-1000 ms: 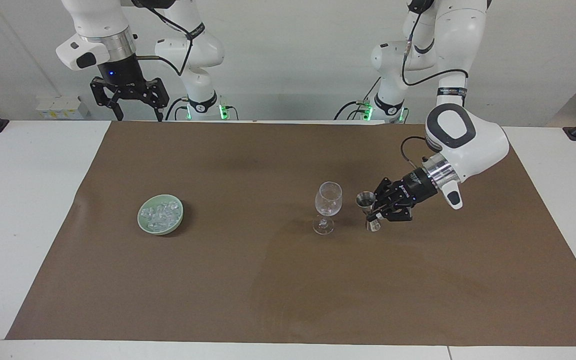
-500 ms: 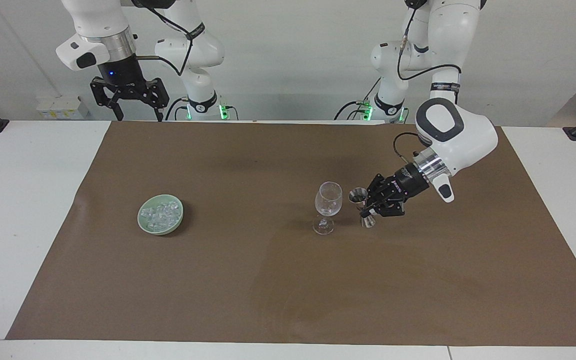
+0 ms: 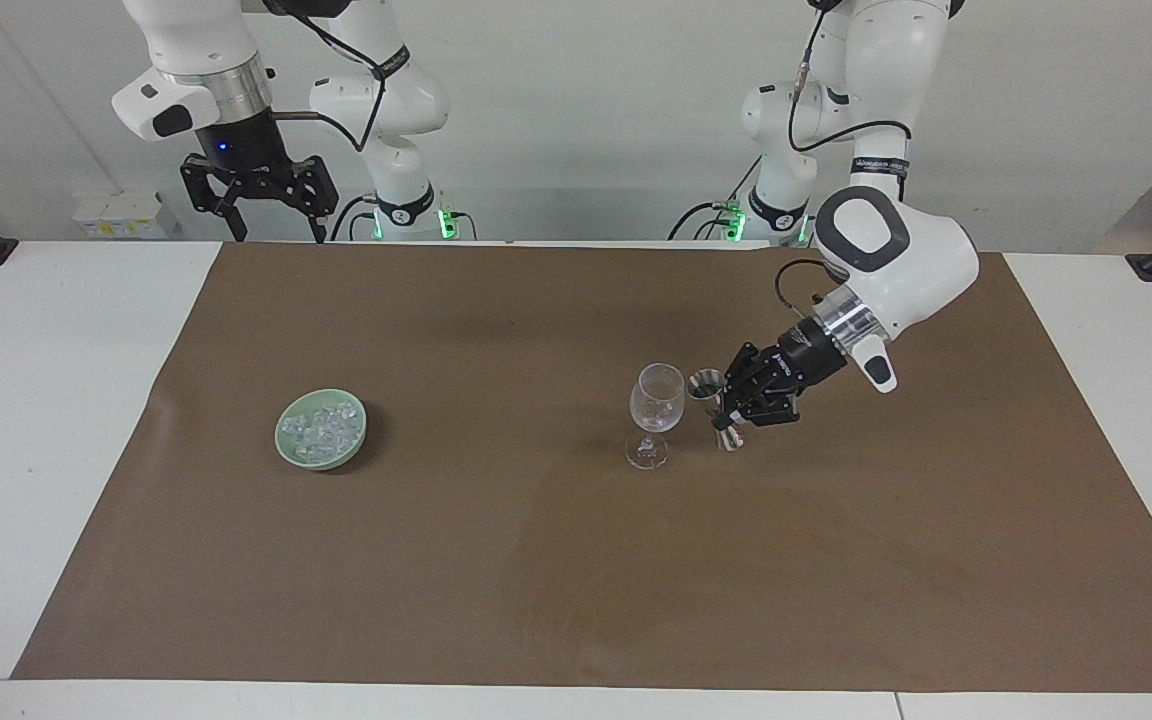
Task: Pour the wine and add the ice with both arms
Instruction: 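Move the held bottle over the clear wine glass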
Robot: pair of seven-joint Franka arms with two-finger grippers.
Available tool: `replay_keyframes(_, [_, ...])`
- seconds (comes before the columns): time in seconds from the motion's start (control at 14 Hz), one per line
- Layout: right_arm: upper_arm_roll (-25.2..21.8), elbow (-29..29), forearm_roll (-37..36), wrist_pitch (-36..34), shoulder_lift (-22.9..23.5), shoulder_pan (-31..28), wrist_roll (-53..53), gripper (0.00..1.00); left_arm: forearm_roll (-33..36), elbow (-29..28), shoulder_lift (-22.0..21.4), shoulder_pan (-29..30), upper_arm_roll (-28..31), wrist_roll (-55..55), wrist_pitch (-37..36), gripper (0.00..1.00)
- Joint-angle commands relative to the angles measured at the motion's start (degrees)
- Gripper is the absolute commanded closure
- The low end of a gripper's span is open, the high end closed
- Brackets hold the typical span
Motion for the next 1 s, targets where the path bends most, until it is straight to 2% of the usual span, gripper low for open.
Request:
replay_keyframes(0.0, [0.46, -1.57, -1.10, 1.32, -1.27, -0.11, 1.35, 0.00, -1.44, -2.89, -2.69, -1.19, 1.00, 2.12, 1.82, 1.00])
replay_keyframes(0.93, [0.46, -1.57, -1.10, 1.32, -1.27, -0.11, 1.35, 0.00, -1.44, -4.65, -4.27, -4.44, 1.01, 5.99, 8.14, 1.00])
